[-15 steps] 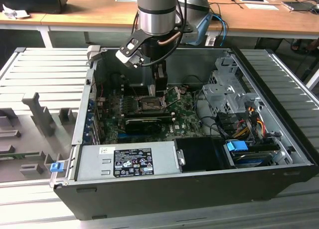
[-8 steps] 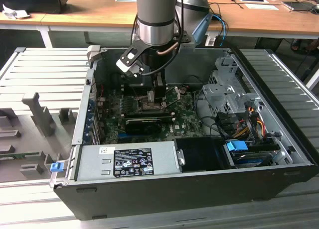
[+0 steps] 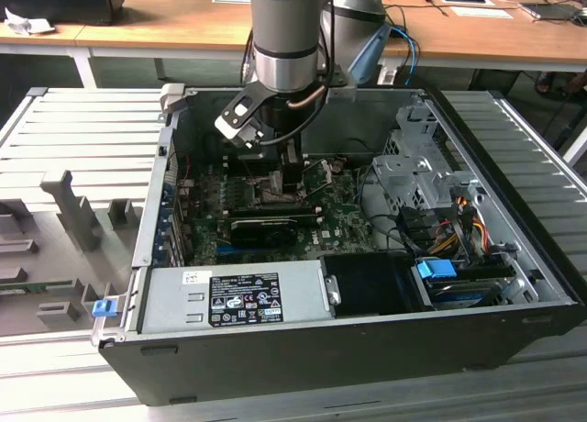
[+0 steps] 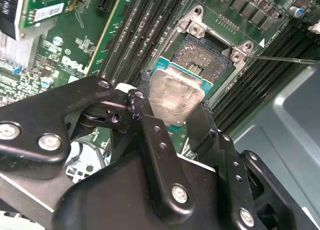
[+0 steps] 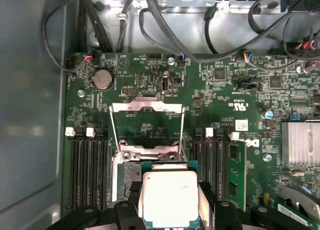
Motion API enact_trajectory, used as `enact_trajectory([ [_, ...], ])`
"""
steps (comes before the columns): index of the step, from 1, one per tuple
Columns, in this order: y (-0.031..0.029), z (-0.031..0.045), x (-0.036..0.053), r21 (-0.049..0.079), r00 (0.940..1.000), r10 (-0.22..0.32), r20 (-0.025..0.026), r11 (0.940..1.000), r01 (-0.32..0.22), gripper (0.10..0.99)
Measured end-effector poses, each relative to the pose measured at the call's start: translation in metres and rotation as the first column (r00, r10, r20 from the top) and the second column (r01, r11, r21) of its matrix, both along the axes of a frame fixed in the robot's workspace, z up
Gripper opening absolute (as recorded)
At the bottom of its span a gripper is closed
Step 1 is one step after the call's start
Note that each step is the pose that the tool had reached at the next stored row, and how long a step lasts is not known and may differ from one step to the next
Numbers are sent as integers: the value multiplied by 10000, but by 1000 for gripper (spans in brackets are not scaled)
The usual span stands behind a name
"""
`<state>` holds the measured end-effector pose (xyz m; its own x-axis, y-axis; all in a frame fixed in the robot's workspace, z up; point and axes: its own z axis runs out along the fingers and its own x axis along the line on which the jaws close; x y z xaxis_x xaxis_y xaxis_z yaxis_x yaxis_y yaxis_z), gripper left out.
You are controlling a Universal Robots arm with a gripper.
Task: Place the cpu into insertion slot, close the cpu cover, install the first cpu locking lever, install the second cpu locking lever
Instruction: 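Place the cpu into insertion slot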
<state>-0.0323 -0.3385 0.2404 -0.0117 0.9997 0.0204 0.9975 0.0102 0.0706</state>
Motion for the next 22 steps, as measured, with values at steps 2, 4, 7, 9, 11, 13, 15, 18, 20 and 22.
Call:
enact_trajectory([
  [2, 8, -26, -15, 1, 10000, 1, 1, 10000, -1, 525],
  [4, 24, -38, -21, 9, 10000, 0, -1, 10000, 0, 525],
  [7, 53, -68, -44, 41, 10000, 1, -3, 10000, -1, 525],
  [9, 54, -76, -47, 45, 10000, 2, -6, 10000, -2, 525],
  [11, 54, -81, -49, 45, 10000, 0, -11, 10000, 0, 525],
  [13, 54, -85, -50, 46, 10000, 1, -19, 10000, -1, 525],
  [15, 54, -92, -53, 45, 10000, 1, -26, 10000, -1, 525],
  [18, 54, -108, -57, 45, 10000, -1, -57, 10000, 1, 525],
  [20, 54, -112, -58, 45, 10000, 2, -65, 10000, -2, 525],
  [22, 55, -118, -61, 45, 10000, 0, -79, 10000, 1, 525],
])
